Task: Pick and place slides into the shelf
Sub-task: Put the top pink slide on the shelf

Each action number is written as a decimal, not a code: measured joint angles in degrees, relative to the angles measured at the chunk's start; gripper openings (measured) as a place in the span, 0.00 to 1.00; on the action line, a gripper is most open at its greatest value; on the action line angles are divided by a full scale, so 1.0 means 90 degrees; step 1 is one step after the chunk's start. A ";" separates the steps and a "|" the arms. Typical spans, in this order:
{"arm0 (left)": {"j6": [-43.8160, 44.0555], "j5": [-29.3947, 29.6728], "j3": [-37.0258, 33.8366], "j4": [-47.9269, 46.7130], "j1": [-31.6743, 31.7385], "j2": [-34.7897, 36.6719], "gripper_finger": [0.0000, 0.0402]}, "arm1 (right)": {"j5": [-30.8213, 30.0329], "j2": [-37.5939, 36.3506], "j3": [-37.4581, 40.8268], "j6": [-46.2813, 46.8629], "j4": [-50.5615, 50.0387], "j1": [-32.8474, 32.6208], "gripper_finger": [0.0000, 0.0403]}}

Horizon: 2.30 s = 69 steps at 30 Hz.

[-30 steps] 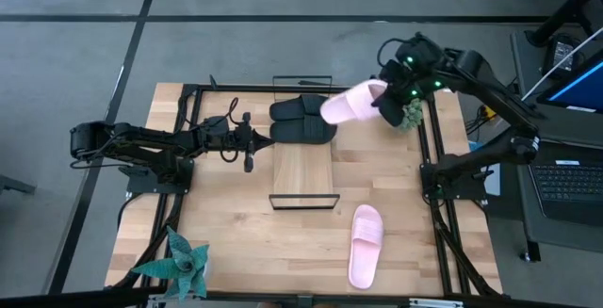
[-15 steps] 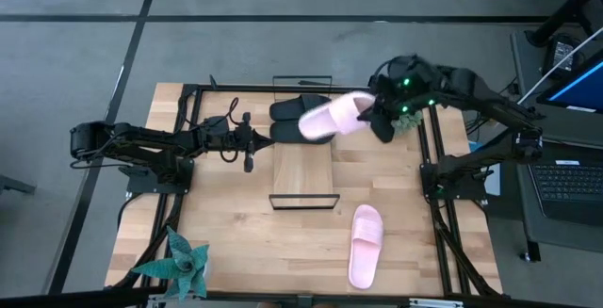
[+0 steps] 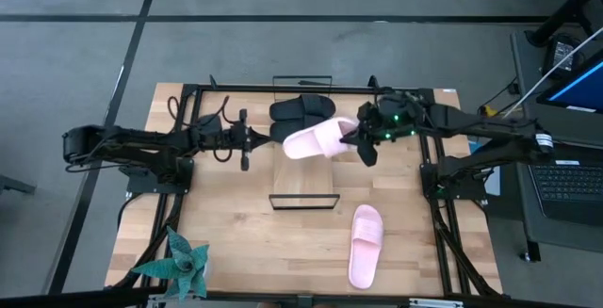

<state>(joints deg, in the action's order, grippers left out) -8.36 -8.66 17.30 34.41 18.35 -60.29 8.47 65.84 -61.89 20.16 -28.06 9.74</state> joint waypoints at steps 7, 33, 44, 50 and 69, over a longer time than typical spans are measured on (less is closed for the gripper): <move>-0.0262 -0.0003 0.0000 -0.0768 0.0000 0.0802 0.00 | -0.0070 -0.0251 0.1083 0.0532 0.1390 -0.0215 0.00; -0.0254 -0.0003 0.0002 -0.1286 0.0000 0.1216 0.00 | -0.0349 -0.0230 0.3021 0.2752 0.4458 -0.0613 0.00; -0.0134 0.0000 0.0002 -0.1282 0.0000 0.1216 0.00 | -0.0972 -0.0032 0.3185 0.2735 0.4684 -0.0984 0.00; -0.0135 0.0001 0.0002 -0.1276 0.0000 0.1216 0.00 | -0.0984 0.0491 0.3182 0.3040 0.5093 -0.1240 0.00; -0.0136 0.0031 0.0002 -0.1435 -0.0005 0.1214 0.00 | -0.1151 0.1309 0.3175 0.3712 0.6040 -0.1278 0.00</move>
<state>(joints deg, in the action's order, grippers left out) -9.58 -8.38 17.32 21.50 18.31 -49.36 -1.89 77.62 -33.32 53.57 26.30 -1.76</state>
